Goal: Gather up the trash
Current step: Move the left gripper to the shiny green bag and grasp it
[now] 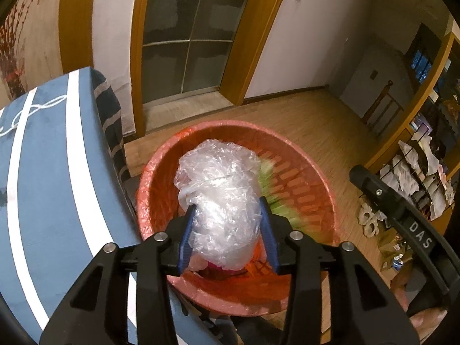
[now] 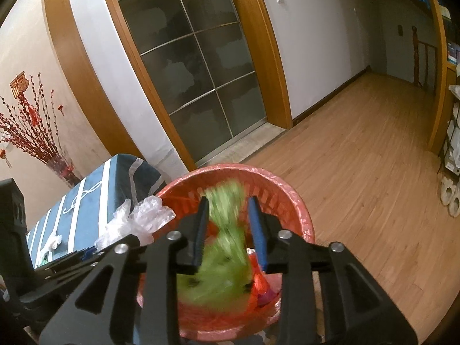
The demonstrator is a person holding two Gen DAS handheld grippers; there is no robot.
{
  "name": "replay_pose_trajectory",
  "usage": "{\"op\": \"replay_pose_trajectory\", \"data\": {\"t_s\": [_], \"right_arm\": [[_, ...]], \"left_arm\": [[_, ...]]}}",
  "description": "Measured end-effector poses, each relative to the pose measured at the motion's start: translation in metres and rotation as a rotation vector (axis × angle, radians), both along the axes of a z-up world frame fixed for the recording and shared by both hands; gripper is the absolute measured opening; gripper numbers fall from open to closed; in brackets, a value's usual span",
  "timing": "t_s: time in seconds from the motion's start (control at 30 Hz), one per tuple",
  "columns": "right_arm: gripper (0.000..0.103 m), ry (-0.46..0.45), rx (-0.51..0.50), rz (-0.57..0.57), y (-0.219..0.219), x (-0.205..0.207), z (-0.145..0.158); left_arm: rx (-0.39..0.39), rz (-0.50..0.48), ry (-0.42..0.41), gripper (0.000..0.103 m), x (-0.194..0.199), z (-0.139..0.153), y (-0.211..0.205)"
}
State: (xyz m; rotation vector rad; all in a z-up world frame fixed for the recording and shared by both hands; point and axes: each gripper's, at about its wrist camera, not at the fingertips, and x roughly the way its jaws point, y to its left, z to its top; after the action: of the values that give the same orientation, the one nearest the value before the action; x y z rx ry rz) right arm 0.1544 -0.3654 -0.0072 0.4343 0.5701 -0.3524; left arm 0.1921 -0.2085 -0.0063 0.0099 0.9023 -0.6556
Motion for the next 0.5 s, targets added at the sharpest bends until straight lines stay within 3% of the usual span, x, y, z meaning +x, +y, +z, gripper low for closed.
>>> {"op": "replay_pose_trajectory", "data": {"t_s": [0.17, 0.5], "right_arm": [[0.039, 0.005, 0.005, -0.017, -0.0014, -0.0023, -0.0031], [0.039, 0.022, -0.007, -0.035, -0.0026, -0.0097, -0.0063]], "left_arm": [[0.012, 0.0, 0.015, 0.058, -0.0017, -0.0055, 0.0004], [0.004, -0.019, 0.014, 0.061, -0.0045, -0.0038, 0.0003]]}}
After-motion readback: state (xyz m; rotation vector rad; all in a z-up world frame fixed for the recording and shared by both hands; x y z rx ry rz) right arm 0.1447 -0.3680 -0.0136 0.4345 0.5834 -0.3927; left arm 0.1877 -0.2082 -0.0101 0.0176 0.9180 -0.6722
